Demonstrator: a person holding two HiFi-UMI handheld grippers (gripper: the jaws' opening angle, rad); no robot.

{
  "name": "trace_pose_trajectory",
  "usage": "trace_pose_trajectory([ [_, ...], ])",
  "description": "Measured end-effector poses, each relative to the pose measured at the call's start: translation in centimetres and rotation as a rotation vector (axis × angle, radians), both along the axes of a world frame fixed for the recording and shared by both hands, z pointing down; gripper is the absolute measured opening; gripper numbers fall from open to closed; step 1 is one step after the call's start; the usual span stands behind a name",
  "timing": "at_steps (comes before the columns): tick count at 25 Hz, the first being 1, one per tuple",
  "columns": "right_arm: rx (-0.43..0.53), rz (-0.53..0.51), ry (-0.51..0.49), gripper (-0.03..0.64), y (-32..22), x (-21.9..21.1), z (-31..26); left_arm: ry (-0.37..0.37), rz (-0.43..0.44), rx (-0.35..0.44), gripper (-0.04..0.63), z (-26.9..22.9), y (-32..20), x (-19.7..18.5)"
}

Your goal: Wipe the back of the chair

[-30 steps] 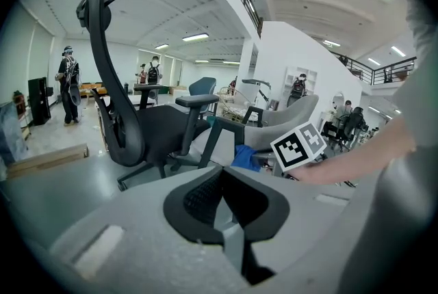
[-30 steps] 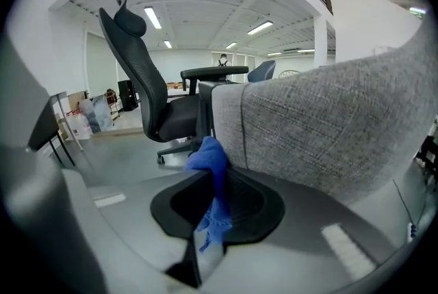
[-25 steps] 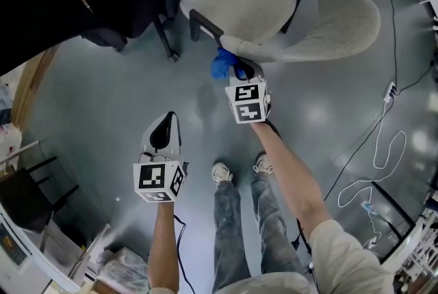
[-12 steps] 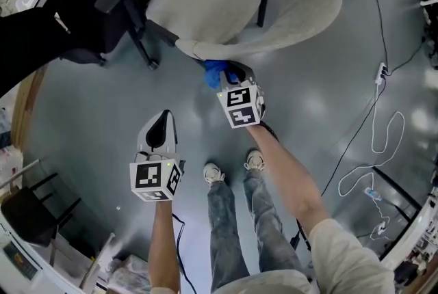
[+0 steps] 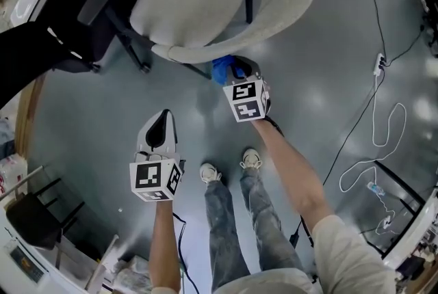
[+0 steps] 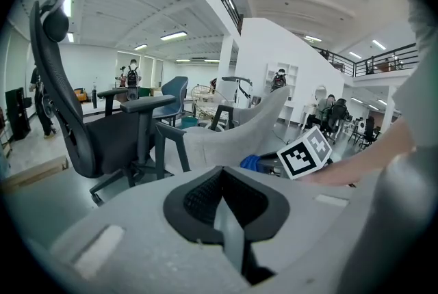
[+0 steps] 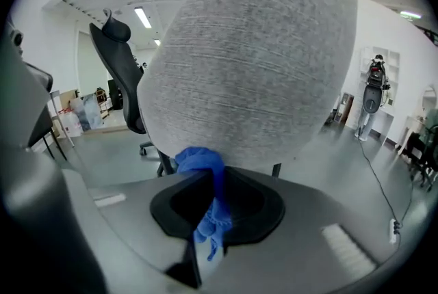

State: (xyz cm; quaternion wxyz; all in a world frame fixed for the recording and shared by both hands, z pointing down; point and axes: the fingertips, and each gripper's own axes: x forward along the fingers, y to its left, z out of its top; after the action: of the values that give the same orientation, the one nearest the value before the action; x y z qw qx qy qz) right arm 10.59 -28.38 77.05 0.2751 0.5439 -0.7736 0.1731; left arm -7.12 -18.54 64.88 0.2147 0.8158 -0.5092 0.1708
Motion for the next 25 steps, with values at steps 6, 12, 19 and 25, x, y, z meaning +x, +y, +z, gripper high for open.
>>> trace_pose_trajectory([
  [6, 0.008, 0.025, 0.016, 0.040, -0.4, 3.1, -0.4, -0.001, 0.002, 0.004, 0.000, -0.4, -0.1, 1.7],
  [12, 0.016, 0.006, 0.018, 0.040, 0.5, 3.7, -0.9, -0.005, 0.021, 0.013, 0.000, -1.1, 0.0, 3.2],
  [19, 0.062, 0.015, -0.025, 0.040, 2.9, 4.8, -3.5, -0.001, 0.001, 0.012, 0.000, -1.7, 1.0, 2.8],
  [25, 0.105, 0.031, -0.048, 0.040, 6.7, 6.0, -7.6, 0.007, -0.010, 0.022, 0.000, -3.7, 2.4, 2.1],
])
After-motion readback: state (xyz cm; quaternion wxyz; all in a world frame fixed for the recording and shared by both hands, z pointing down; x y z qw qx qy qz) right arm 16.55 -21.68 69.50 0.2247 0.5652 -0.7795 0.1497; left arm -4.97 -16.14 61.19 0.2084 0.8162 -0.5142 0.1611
